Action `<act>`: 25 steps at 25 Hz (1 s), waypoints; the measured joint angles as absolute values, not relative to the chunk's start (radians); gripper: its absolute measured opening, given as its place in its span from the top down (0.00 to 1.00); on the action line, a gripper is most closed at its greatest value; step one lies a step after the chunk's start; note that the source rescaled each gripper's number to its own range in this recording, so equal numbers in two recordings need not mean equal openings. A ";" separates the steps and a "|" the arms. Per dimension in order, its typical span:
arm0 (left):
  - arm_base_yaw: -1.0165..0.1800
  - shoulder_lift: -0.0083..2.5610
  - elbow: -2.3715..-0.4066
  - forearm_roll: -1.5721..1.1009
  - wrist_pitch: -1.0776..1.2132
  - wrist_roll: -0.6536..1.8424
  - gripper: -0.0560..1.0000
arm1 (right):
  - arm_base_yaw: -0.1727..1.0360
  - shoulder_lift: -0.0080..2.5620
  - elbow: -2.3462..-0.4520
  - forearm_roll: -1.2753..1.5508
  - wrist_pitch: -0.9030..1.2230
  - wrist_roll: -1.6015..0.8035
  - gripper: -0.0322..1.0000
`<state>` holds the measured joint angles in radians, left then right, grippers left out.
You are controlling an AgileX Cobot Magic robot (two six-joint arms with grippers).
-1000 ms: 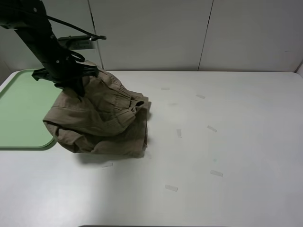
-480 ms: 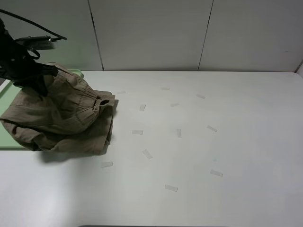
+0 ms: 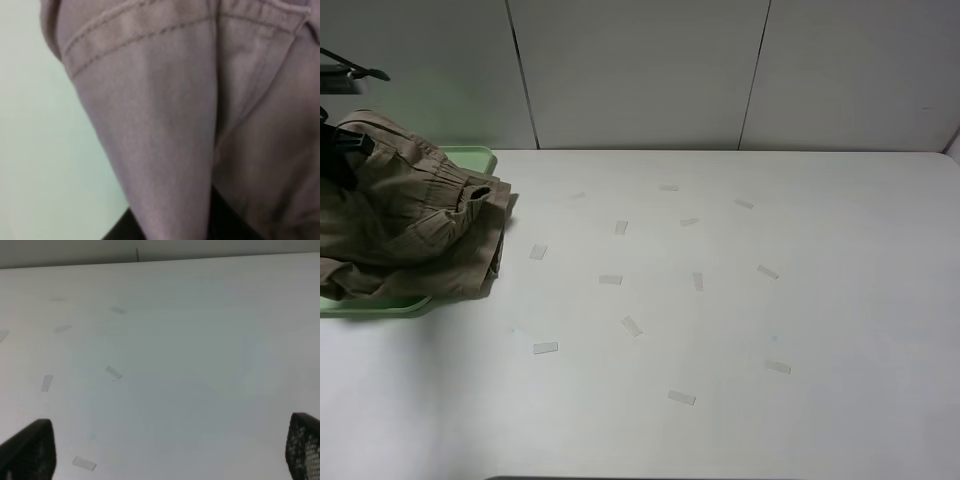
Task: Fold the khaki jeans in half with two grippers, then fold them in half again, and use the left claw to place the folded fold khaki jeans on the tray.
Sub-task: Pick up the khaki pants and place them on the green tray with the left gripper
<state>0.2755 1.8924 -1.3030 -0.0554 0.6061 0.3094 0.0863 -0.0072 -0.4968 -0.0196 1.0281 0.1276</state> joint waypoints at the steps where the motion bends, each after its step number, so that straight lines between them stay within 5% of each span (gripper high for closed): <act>1: 0.286 1.901 -1.303 -0.055 0.594 0.312 0.87 | 0.086 -0.007 -0.497 -0.019 1.028 0.128 0.00; 18: 0.339 1.964 -1.303 -0.056 0.480 0.375 0.86 | 0.086 -0.007 -0.497 0.000 1.028 0.128 0.00; 20: 0.339 1.964 -1.303 -0.056 0.465 0.373 0.74 | 0.086 -0.007 -0.497 0.000 1.028 0.128 0.00; 23: 0.339 1.964 -1.303 -0.056 0.440 0.351 0.26 | 0.086 -0.007 -0.497 0.000 1.028 0.128 0.00; 25: 0.343 1.964 -1.303 -0.056 0.440 0.346 0.10 | 0.086 -0.007 -0.497 0.000 1.028 0.128 0.00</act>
